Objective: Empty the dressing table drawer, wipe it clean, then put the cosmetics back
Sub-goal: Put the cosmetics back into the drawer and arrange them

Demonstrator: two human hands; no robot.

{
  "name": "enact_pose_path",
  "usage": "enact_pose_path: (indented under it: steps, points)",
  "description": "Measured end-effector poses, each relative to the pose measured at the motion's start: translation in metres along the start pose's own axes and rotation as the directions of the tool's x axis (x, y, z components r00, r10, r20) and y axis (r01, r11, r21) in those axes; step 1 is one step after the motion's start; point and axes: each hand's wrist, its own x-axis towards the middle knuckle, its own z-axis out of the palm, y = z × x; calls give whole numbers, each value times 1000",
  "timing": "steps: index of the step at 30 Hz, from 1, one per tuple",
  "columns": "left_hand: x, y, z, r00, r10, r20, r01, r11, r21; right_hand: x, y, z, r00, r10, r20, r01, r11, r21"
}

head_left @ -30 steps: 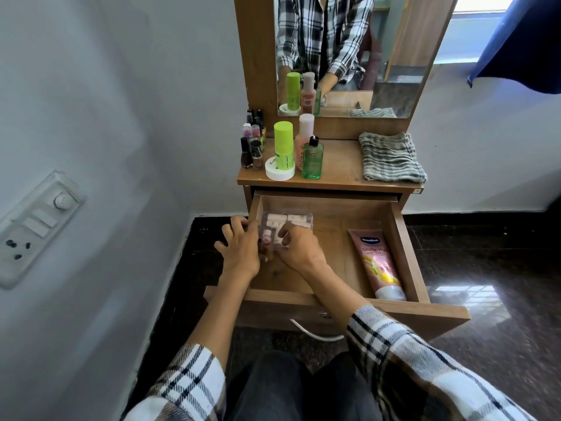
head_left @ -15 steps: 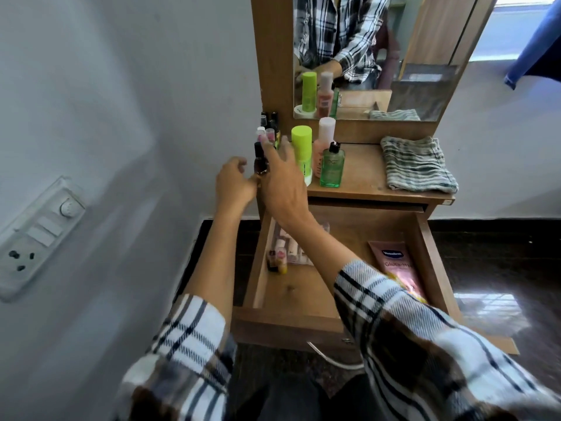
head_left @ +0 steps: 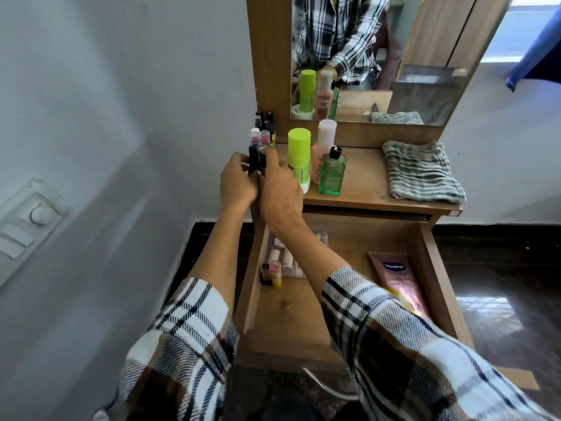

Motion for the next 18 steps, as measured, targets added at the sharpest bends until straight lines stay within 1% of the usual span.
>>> enact_pose_path:
  steps: [3,7,10,12,14,16,18]
  points:
    - [0,-4,-2,999,34,9,-34,999,26,4,0,-2,1000,-7,-15,7,1000,12]
    - [-10,-6,-6,997,67,22,-67,998,1,2,0,-8,997,-72,-18,73,997,4]
    - [-24,-6,-11,997,81,8,-80,997,-18,-8,-2,-15,993,-116,-8,116,993,24]
    - [-36,-6,-15,995,99,-15,-99,994,-36,-20,-2,-21,990,-139,-11,139,986,87]
    - [-54,-8,-21,987,155,-33,-156,987,-40,-36,2,-29,987,-159,-36,162,973,165]
    - [-77,-15,-28,974,225,-28,-227,972,-58,-57,12,-37,983,-173,-63,184,955,232]
    - [-101,-23,-36,967,256,-7,-255,963,-92,-79,26,-48,983,-167,-74,182,941,286]
